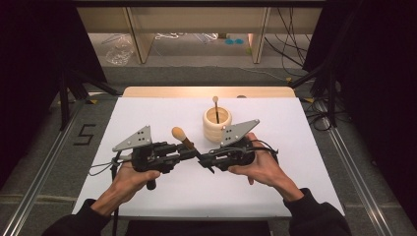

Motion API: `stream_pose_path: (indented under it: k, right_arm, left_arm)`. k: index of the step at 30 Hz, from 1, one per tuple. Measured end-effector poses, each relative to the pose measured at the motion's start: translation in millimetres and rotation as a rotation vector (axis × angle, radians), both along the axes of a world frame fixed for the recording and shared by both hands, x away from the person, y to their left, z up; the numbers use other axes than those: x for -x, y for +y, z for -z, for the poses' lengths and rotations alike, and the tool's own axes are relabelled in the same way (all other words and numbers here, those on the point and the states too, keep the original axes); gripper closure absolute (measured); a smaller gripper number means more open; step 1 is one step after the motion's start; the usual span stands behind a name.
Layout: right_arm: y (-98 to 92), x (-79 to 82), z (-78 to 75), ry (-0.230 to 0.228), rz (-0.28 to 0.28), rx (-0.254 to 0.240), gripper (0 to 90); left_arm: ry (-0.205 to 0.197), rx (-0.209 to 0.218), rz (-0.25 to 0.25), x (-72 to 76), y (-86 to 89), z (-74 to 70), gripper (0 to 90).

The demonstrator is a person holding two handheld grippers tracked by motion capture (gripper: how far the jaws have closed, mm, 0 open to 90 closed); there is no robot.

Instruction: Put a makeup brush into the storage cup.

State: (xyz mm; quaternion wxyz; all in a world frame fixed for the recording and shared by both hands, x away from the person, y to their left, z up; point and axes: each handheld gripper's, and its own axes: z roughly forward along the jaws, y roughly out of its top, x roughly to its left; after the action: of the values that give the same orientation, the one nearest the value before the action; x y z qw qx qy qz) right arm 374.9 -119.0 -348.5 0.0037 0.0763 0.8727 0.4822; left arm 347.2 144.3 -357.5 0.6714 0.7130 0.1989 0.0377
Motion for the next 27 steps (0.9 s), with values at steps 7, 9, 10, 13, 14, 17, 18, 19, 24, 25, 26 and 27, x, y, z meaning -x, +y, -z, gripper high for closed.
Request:
stream_pose_path:
  k: [7,9,10,13,14,17,18,19,24,25,26,27]
  right_arm:
    - [1.1,0.6,0.3,-0.002,-0.006,-0.003,81.1]
    - [2.0,1.0,1.1,-0.006,-0.004,-0.008,81.1]
    - [2.1,1.0,1.2,-0.006,-0.003,-0.009,81.1]
    - [2.3,0.8,1.5,-0.002,-0.007,-0.014,81.1]
    - [2.3,0.8,1.6,0.001,-0.008,-0.015,81.1]
    - [2.5,0.1,2.2,0.001,-0.012,-0.017,81.0]
    - [2.8,0.1,2.6,0.0,-0.011,-0.019,81.0]
    - [2.9,-0.1,2.9,0.001,-0.011,-0.024,81.0]
    - [3.1,-1.4,3.5,0.012,-0.009,-0.058,80.1]
    - [3.1,-1.1,3.1,0.008,-0.009,-0.059,80.0]
    - [3.1,-0.8,2.8,0.01,-0.01,-0.063,79.9]
    - [3.1,-0.5,2.5,0.009,-0.009,-0.063,79.9]
  left_arm:
    - [0.006,0.021,0.014,-0.8,-0.1,0.0,77.9]
    - [0.004,0.024,0.016,-1.0,-0.3,0.1,78.2]
    - [0.004,0.025,0.018,-0.9,-0.4,0.0,78.3]
    - [0.008,0.027,0.022,-1.5,0.3,0.1,78.5]
    - [0.008,0.027,0.021,-1.7,0.4,0.1,78.5]
    - [0.005,0.026,0.017,-1.1,0.4,0.1,78.6]
    - [-0.004,0.025,0.022,-1.7,0.6,-0.1,78.6]
    - [0.01,0.028,0.013,-0.7,0.8,-0.2,78.7]
    - [-0.02,0.003,0.018,-0.5,-0.5,-0.6,78.7]
    - [-0.013,0.003,0.016,0.3,-1.2,-0.6,78.7]
    - [-0.014,0.0,0.016,0.3,-1.7,-0.8,78.7]
    - [-0.021,-0.006,0.018,0.2,-2.3,-1.0,78.7]
